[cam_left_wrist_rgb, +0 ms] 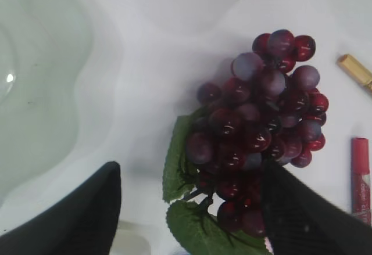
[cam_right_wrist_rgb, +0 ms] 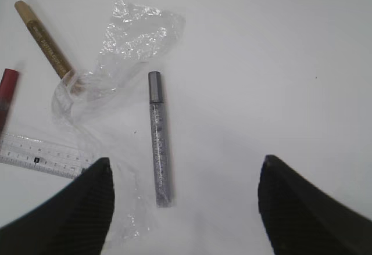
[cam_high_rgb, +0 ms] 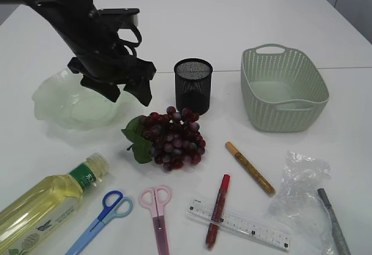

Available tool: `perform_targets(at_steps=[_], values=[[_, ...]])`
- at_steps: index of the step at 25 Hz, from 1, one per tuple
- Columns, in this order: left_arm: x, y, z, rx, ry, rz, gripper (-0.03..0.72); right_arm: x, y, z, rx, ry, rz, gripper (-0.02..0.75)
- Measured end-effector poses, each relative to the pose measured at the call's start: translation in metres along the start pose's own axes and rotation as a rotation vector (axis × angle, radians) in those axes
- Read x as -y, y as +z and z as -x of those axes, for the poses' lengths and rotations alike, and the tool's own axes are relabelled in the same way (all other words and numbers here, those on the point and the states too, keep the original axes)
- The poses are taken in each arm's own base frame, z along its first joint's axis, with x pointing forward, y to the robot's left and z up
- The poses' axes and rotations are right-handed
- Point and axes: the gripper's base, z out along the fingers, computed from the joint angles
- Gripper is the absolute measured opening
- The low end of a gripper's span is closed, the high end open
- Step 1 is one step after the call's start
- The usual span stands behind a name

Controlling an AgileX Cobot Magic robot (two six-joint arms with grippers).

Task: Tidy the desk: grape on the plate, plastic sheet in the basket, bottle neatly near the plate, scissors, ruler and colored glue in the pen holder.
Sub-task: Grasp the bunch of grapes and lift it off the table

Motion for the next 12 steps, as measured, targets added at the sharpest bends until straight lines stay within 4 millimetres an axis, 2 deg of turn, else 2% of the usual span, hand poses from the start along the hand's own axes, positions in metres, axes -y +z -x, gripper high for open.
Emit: perform_targets(at_steps=[5,12], values=[[0.022,0.011,-0.005,-0.019,0.074,-0.013,0.571,0.0,0.001,0.0,-0.004,0.0,-0.001,0.565],[0.03,0.035,-0.009,-0.051,0.107,-0.006,0.594,0.0,0.001,0.0,-0.004,-0.007,-0.001,0.565]])
